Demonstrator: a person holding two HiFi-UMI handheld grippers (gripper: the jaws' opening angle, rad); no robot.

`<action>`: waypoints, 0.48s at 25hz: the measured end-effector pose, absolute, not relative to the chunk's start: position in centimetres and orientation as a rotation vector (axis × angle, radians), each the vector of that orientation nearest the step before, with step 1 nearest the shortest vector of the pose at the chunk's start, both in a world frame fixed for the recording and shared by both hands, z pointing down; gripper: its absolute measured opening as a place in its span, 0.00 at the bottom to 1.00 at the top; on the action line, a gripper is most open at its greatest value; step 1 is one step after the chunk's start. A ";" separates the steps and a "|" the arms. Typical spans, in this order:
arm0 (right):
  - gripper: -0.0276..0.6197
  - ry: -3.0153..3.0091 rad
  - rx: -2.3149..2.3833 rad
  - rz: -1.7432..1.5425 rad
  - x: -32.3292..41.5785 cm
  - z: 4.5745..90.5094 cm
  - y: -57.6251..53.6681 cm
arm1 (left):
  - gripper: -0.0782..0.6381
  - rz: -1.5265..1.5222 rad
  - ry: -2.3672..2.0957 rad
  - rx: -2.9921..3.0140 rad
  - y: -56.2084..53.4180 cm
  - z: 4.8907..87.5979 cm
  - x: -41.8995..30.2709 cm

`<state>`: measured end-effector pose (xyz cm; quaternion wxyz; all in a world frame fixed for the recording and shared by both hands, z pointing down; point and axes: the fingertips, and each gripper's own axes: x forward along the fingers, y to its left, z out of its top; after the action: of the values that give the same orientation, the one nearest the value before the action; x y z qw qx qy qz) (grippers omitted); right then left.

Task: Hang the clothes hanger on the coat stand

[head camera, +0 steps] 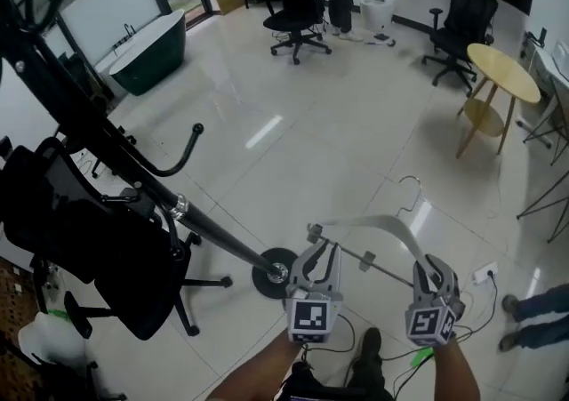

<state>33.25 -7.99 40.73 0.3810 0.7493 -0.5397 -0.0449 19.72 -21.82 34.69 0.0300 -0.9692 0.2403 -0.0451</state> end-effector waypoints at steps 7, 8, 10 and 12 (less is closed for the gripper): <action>0.17 -1.464 1.829 -0.318 17.7 14.8 -0.2 | 0.22 -0.050 0.776 -2.919 -14.7 9.2 2.6; 0.17 -1.493 1.811 -0.368 15.8 11.9 0.4 | 0.22 -0.035 0.801 -2.897 -14.2 6.3 0.1; 0.17 -1.548 1.763 -0.455 12.1 5.8 1.0 | 0.22 -0.014 0.873 -2.842 -13.8 1.1 -4.8; 0.17 -1.604 1.714 -0.543 8.9 0.5 0.9 | 0.22 0.012 0.974 -2.773 -13.7 -3.0 -9.1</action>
<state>8.93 0.89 0.49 0.3578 0.6643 -0.6216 -0.2103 -9.11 -13.68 -3.02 0.1010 -0.9387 0.3296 0.0040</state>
